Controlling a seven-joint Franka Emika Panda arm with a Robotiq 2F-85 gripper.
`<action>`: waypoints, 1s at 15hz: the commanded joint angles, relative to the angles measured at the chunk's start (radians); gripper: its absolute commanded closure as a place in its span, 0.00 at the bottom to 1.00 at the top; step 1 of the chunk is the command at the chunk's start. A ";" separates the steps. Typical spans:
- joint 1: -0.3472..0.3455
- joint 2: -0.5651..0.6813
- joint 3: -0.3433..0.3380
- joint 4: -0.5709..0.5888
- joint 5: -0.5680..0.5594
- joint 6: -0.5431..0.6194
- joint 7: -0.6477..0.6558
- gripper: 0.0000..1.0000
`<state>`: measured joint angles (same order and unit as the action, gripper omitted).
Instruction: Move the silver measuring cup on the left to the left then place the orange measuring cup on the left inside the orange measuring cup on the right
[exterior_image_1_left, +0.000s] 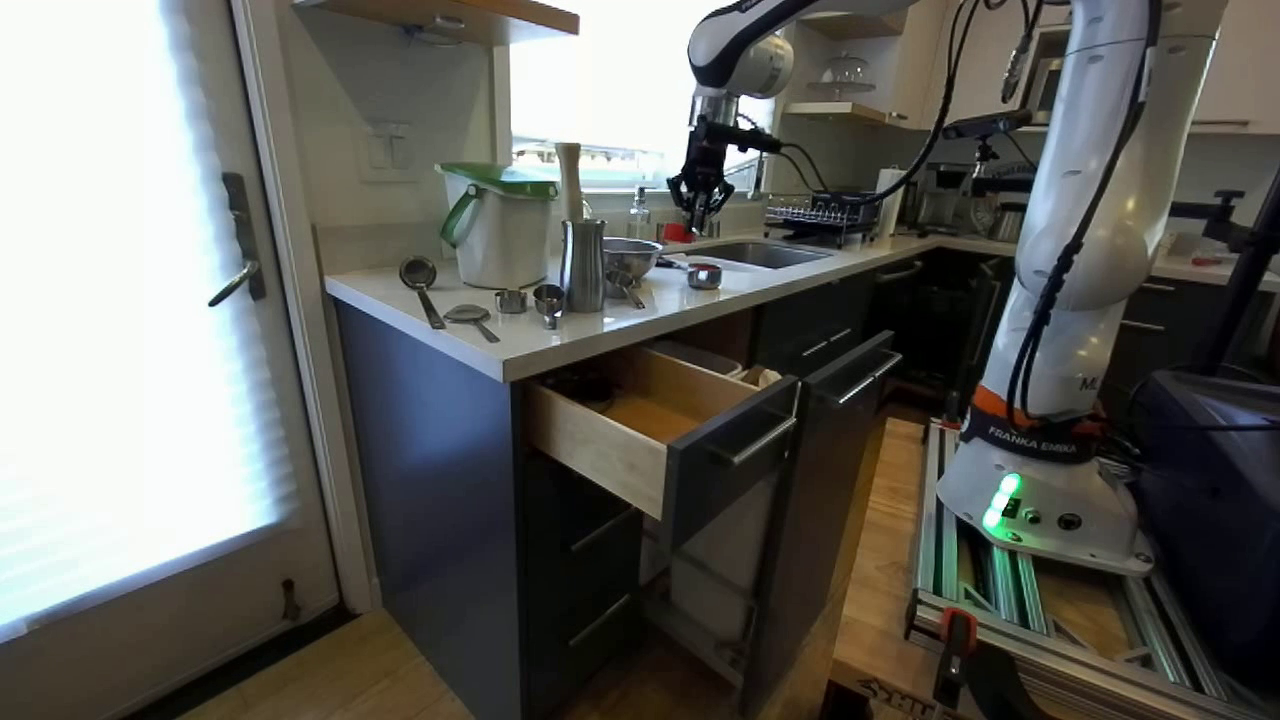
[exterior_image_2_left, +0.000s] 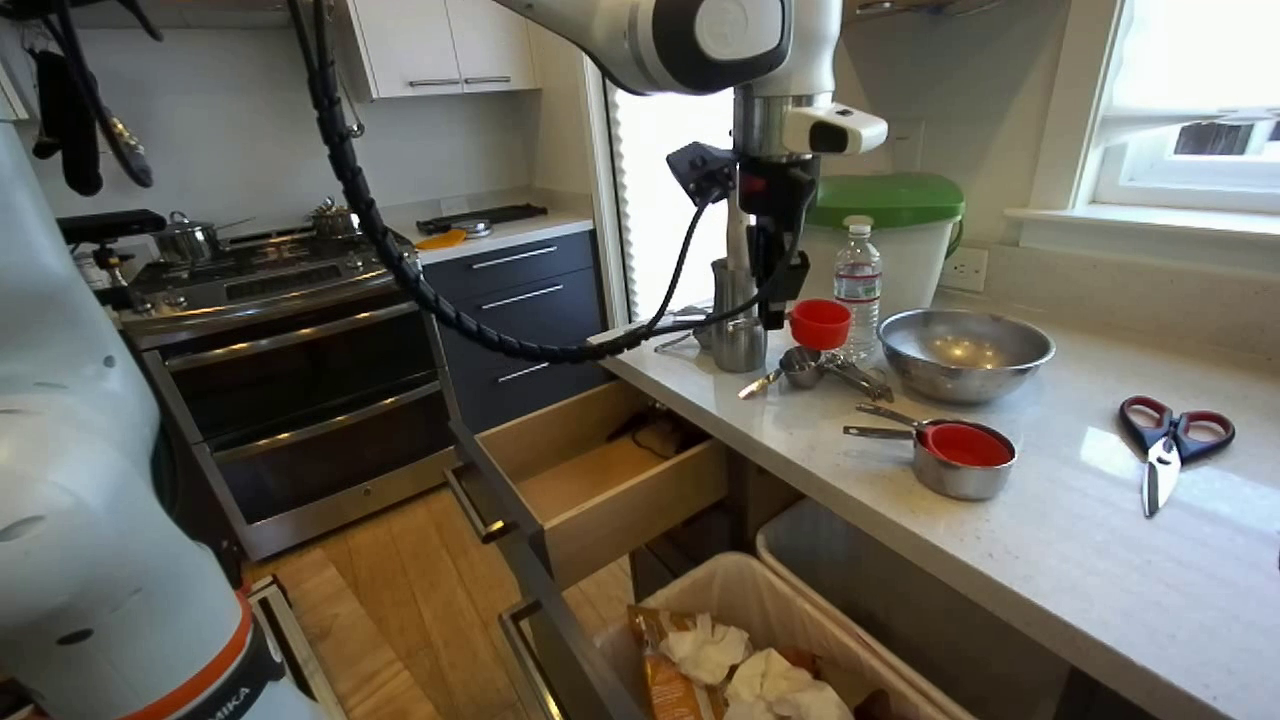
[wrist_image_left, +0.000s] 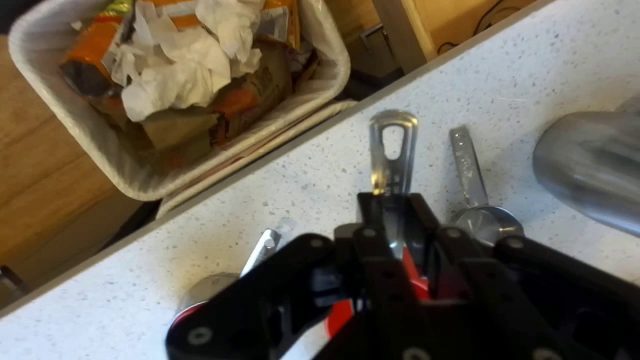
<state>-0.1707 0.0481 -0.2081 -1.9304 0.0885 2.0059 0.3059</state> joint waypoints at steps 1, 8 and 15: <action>-0.012 0.007 0.000 0.044 -0.001 -0.056 0.039 0.82; -0.023 0.095 -0.022 0.162 -0.033 -0.137 0.229 0.96; -0.040 0.209 -0.060 0.253 -0.026 -0.126 0.488 0.96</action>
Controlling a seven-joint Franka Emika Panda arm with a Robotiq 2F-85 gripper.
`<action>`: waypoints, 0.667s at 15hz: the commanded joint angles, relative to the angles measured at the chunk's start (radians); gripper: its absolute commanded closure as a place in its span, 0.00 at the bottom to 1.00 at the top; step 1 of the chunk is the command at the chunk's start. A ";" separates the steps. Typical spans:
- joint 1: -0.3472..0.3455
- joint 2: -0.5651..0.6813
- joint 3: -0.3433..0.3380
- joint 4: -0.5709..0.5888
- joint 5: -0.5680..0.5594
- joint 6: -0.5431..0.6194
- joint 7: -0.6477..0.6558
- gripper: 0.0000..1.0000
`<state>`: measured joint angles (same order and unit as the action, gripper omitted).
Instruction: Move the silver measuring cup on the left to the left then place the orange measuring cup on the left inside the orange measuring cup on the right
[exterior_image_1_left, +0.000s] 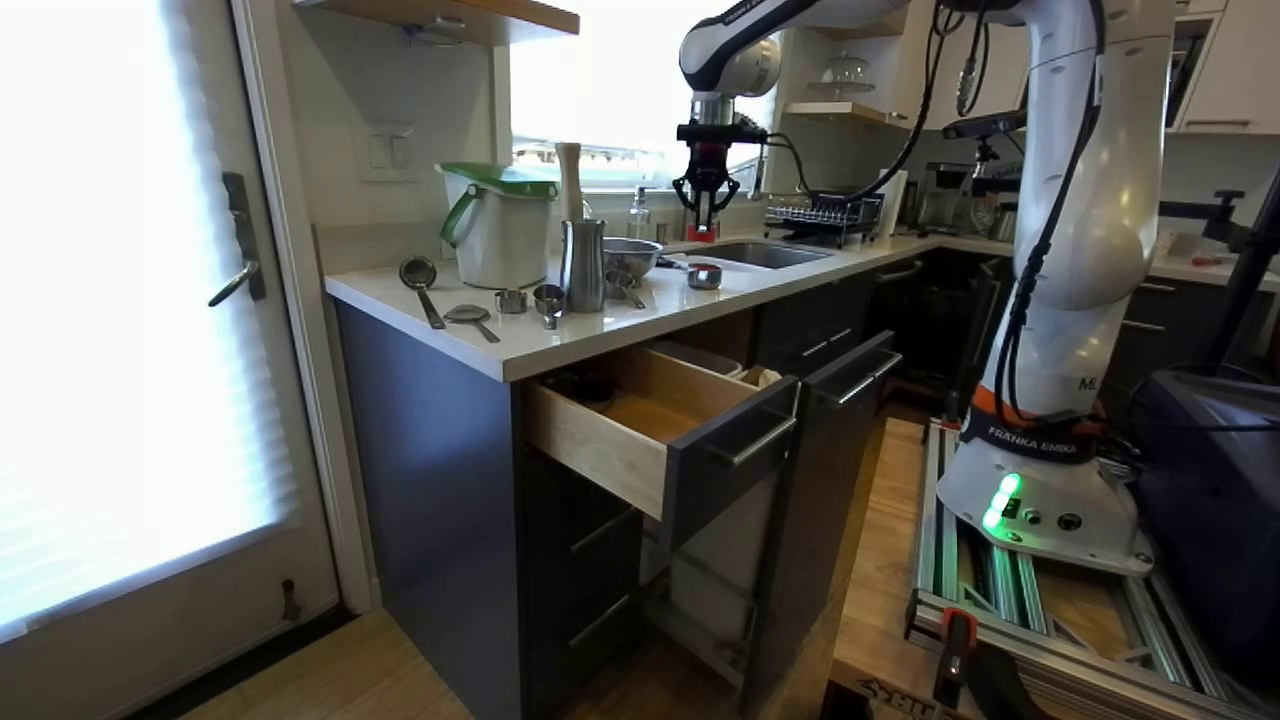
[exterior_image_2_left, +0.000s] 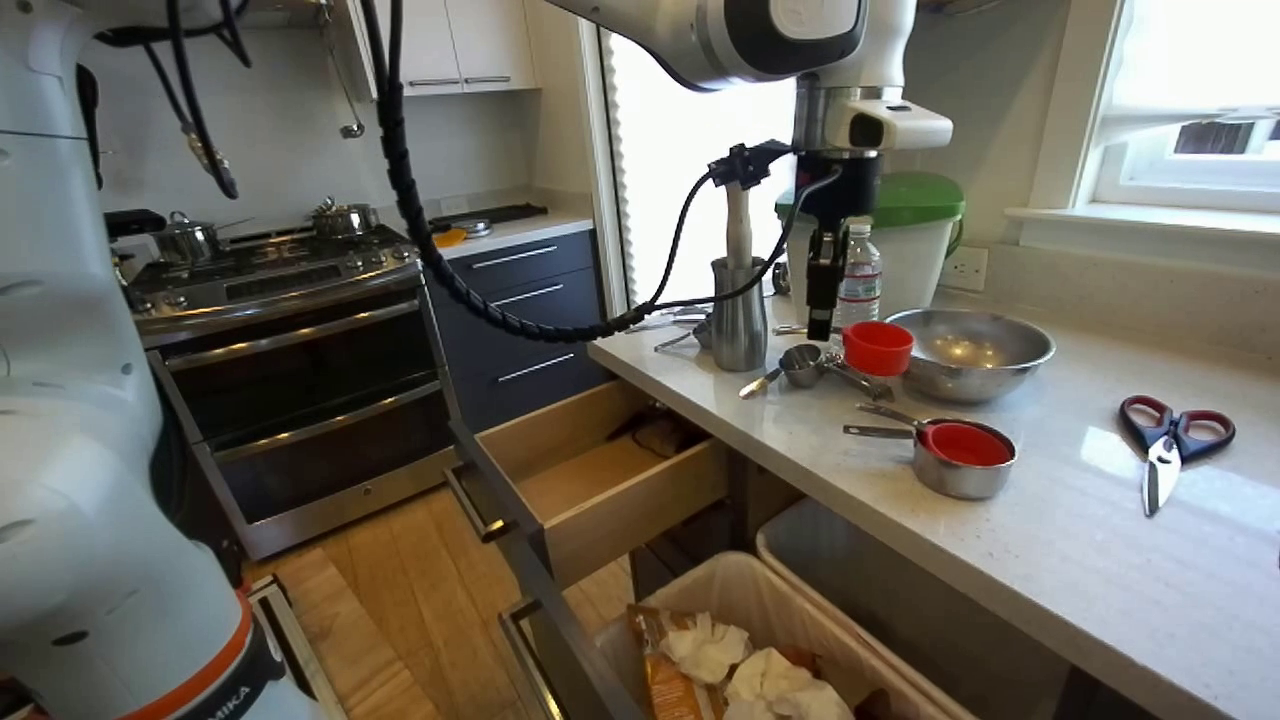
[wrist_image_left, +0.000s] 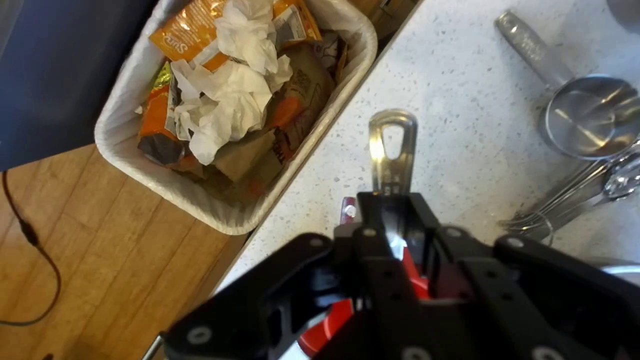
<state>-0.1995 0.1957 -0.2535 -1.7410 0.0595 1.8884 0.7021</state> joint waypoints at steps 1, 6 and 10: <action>-0.018 0.082 -0.020 0.085 0.015 -0.020 0.109 0.96; -0.053 0.172 -0.033 0.171 0.044 -0.020 0.160 0.96; -0.075 0.241 -0.032 0.247 0.073 -0.030 0.171 0.96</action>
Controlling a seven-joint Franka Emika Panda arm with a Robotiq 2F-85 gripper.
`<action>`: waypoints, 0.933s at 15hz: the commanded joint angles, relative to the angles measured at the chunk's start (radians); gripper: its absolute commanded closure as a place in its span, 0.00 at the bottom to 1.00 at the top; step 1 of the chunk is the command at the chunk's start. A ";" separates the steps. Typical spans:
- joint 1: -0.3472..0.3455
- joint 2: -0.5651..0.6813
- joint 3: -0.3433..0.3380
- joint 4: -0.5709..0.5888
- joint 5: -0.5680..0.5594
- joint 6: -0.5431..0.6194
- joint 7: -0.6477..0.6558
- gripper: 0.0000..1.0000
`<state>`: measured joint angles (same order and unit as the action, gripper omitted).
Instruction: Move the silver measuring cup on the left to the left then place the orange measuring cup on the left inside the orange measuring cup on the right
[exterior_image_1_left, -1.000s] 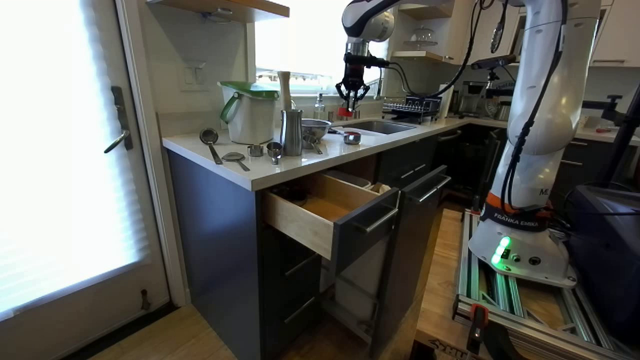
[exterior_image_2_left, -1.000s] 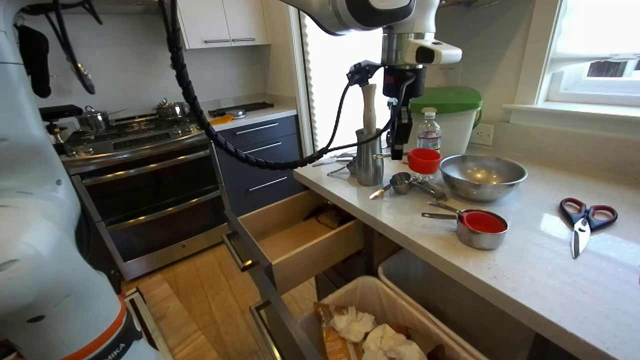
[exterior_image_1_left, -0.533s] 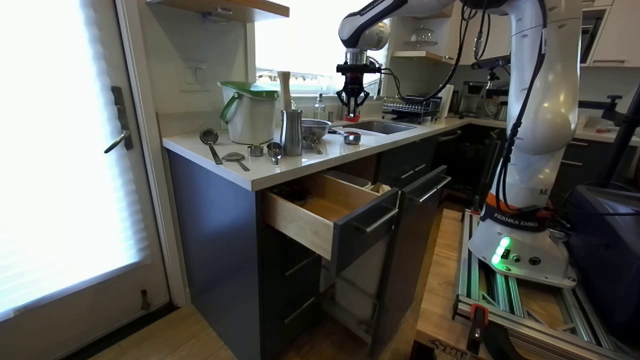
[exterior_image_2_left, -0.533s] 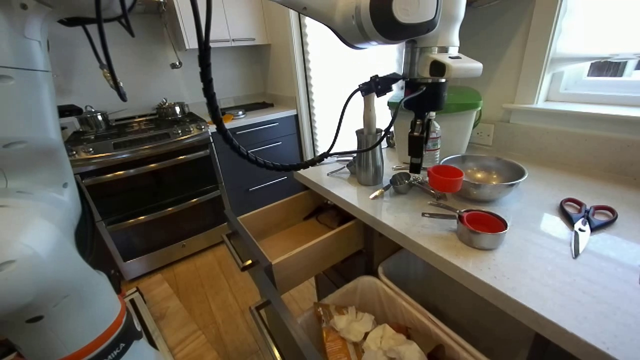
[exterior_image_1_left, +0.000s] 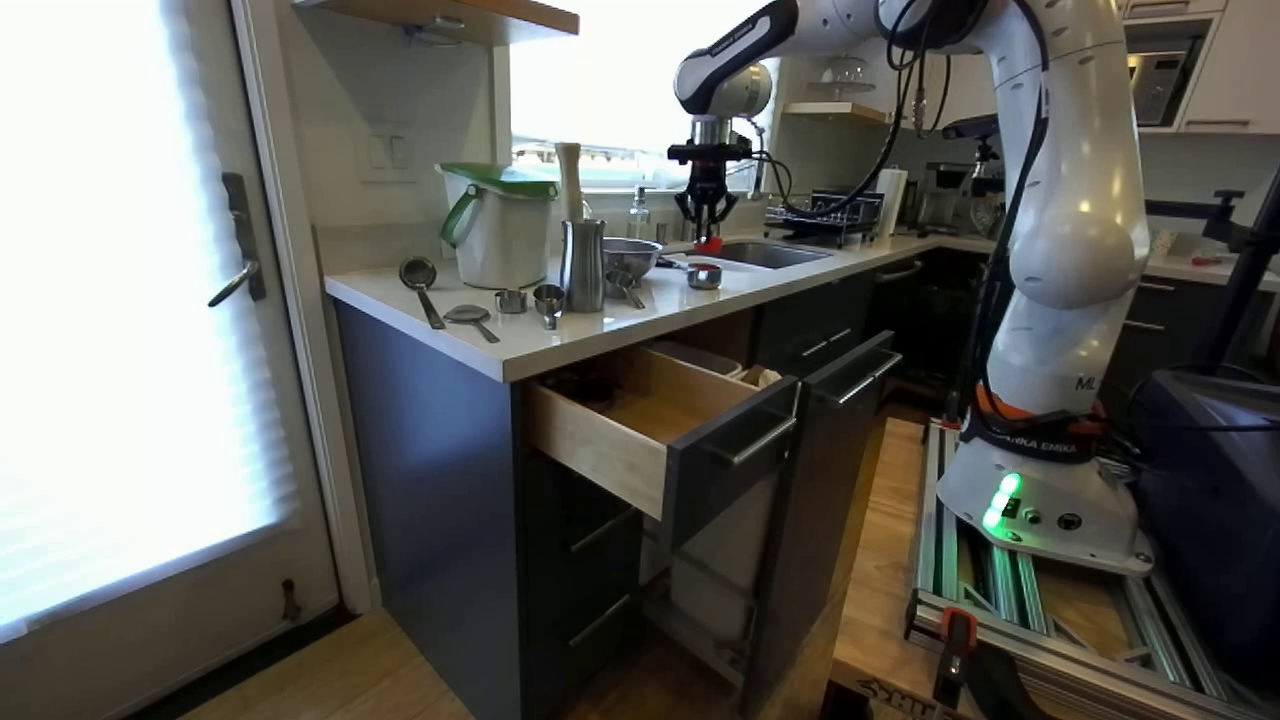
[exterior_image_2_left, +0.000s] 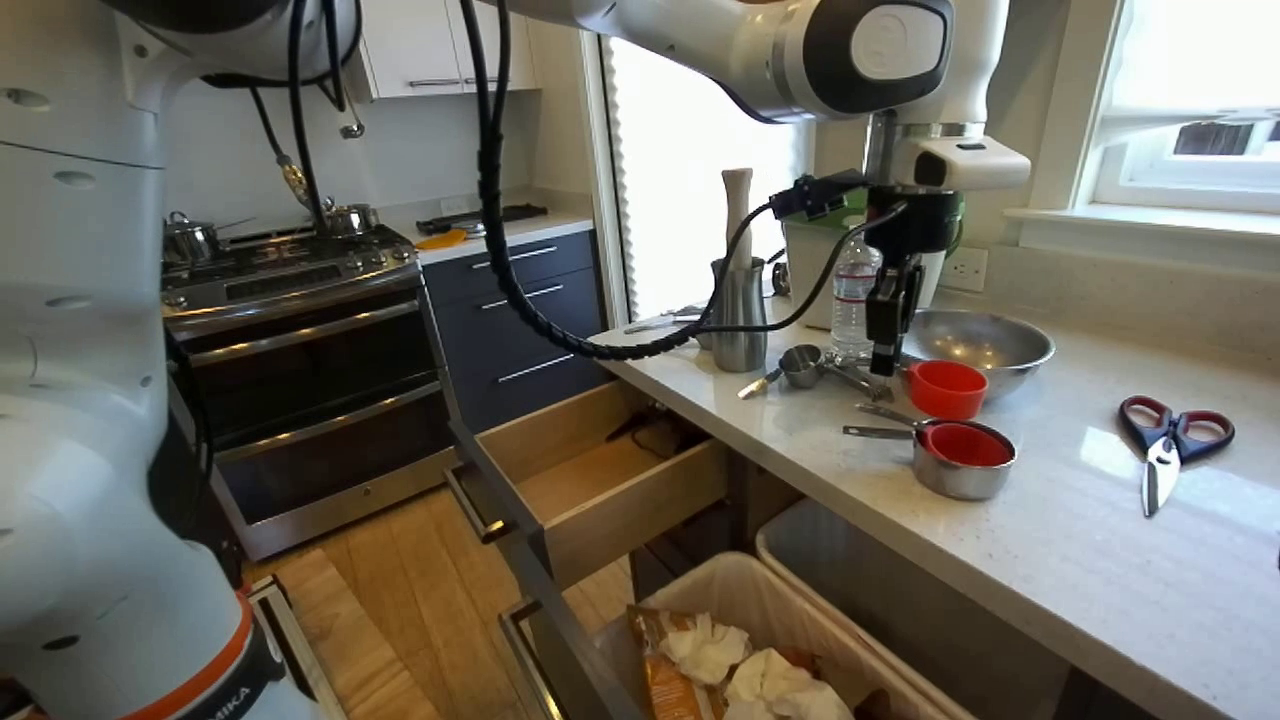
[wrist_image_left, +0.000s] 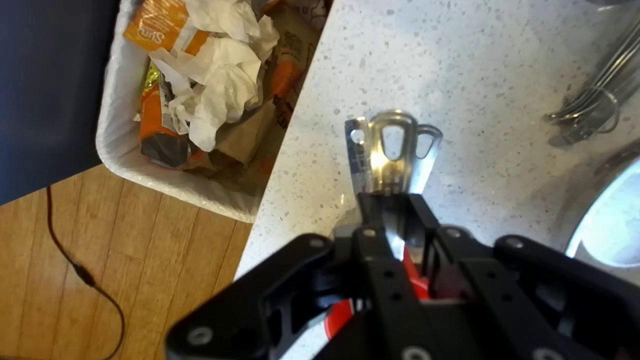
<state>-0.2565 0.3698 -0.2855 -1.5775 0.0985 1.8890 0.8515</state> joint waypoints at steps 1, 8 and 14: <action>-0.022 0.082 0.001 0.100 0.039 -0.035 0.026 0.96; -0.041 0.165 0.000 0.181 0.050 -0.055 0.084 0.96; -0.056 0.201 0.002 0.213 0.054 -0.093 0.115 0.96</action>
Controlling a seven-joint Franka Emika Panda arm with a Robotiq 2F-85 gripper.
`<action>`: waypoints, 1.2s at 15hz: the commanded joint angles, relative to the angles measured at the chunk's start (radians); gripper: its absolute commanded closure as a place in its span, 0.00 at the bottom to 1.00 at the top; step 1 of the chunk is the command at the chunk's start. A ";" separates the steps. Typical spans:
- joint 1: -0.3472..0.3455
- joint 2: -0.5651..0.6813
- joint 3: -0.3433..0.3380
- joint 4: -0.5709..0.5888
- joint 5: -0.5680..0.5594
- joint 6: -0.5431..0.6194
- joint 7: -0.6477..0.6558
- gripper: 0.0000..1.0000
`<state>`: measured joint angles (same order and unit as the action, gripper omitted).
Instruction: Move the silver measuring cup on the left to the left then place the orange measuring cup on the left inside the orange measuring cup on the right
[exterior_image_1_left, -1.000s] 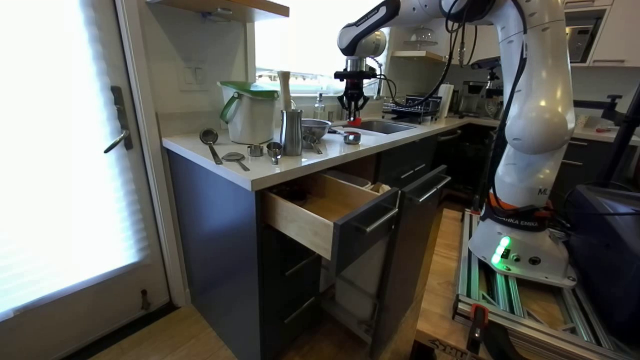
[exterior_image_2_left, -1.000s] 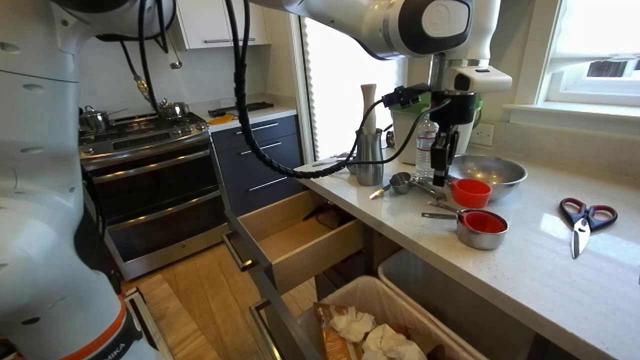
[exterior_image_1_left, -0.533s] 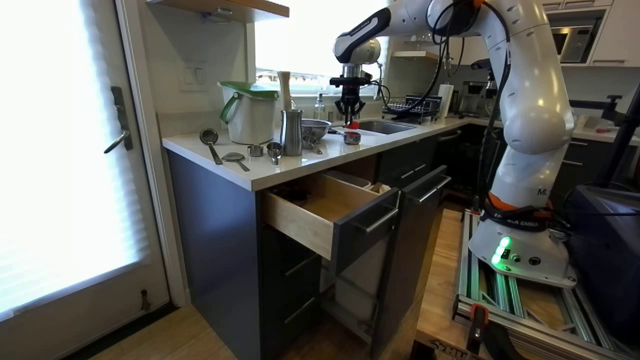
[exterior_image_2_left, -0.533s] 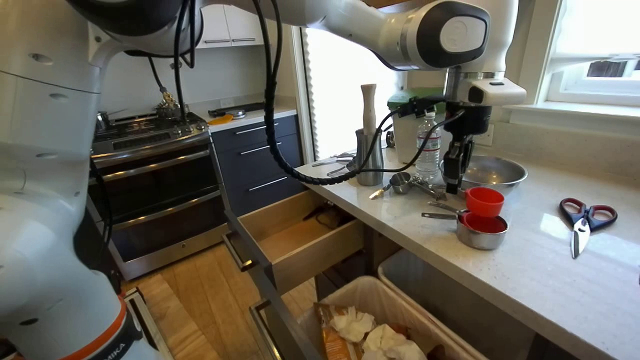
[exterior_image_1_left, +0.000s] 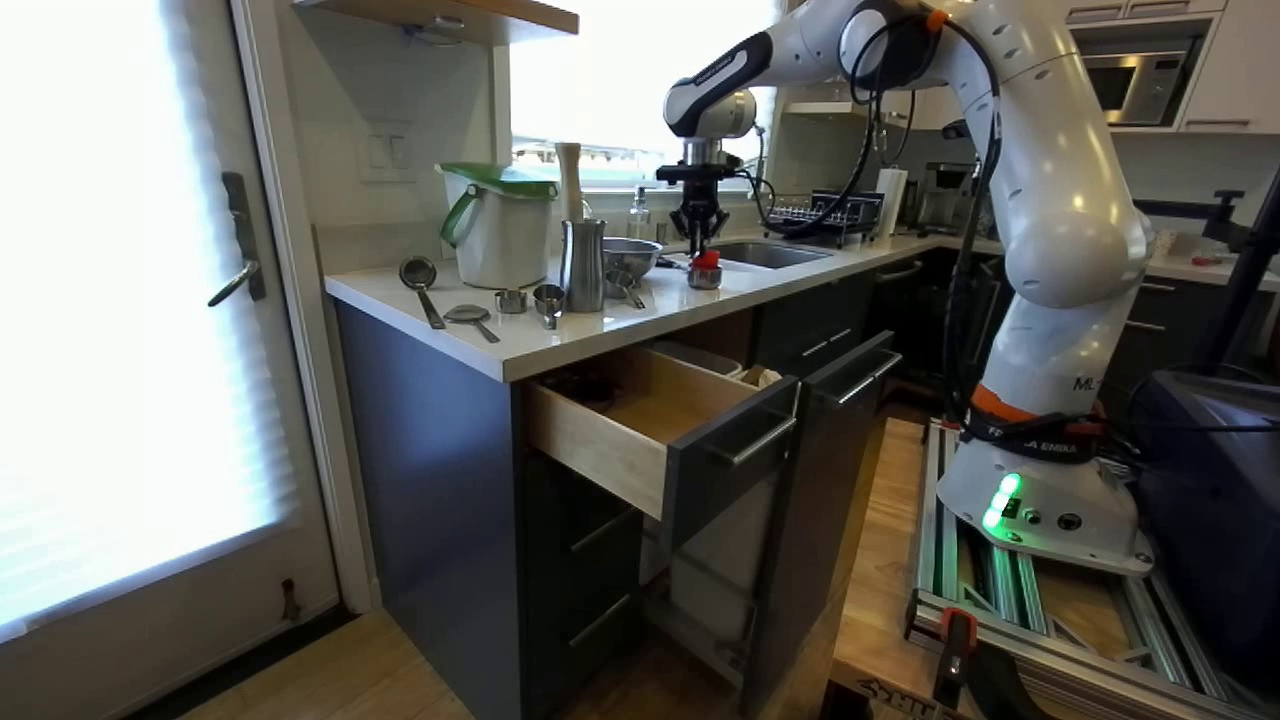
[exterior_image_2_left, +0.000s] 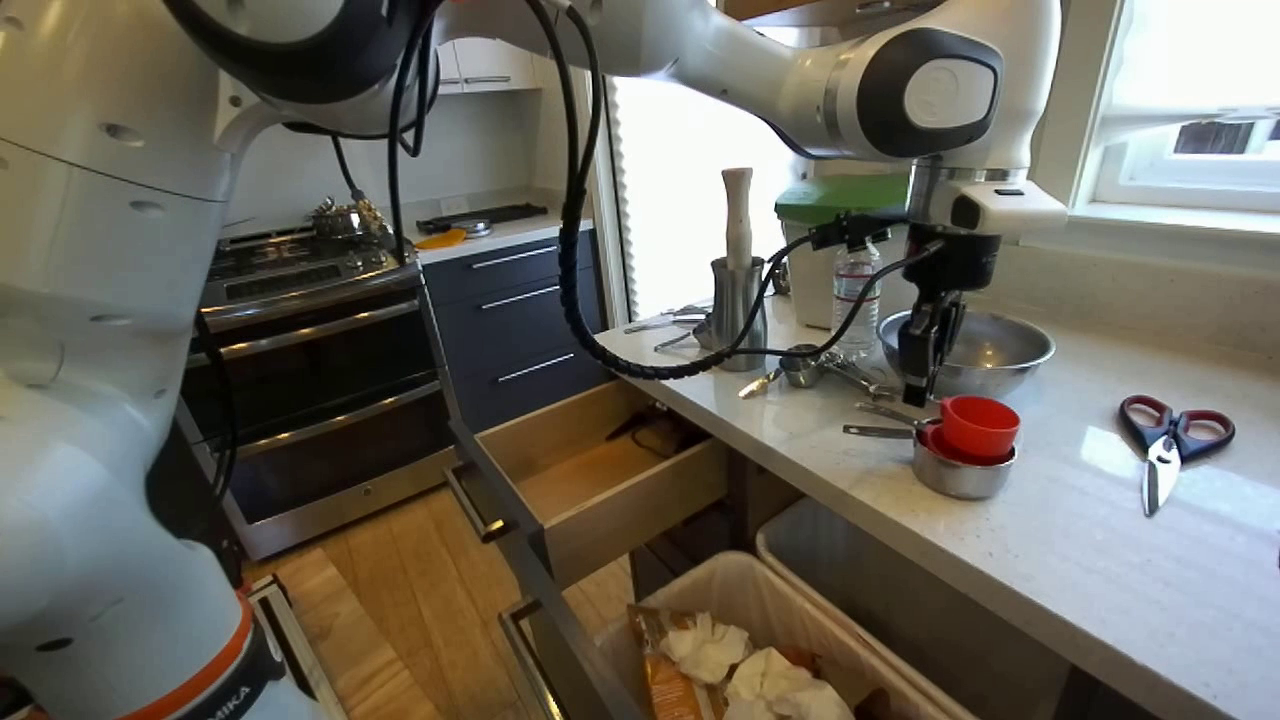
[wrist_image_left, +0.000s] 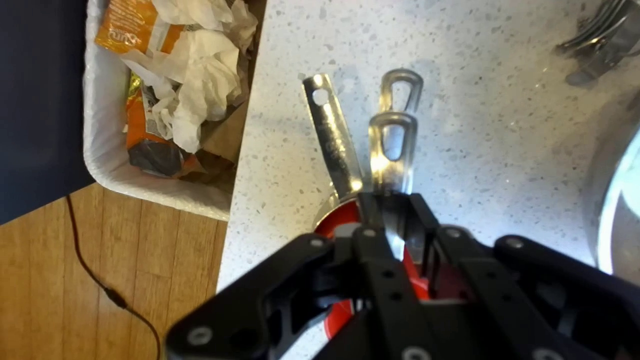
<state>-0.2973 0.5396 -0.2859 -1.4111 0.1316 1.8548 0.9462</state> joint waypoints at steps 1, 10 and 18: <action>-0.017 0.035 0.004 0.050 0.022 -0.071 0.023 0.96; -0.027 0.064 0.010 0.085 0.052 -0.115 0.023 0.57; -0.042 0.037 0.010 0.091 0.080 -0.147 0.019 0.05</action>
<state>-0.3191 0.5847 -0.2852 -1.3446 0.1831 1.7562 0.9627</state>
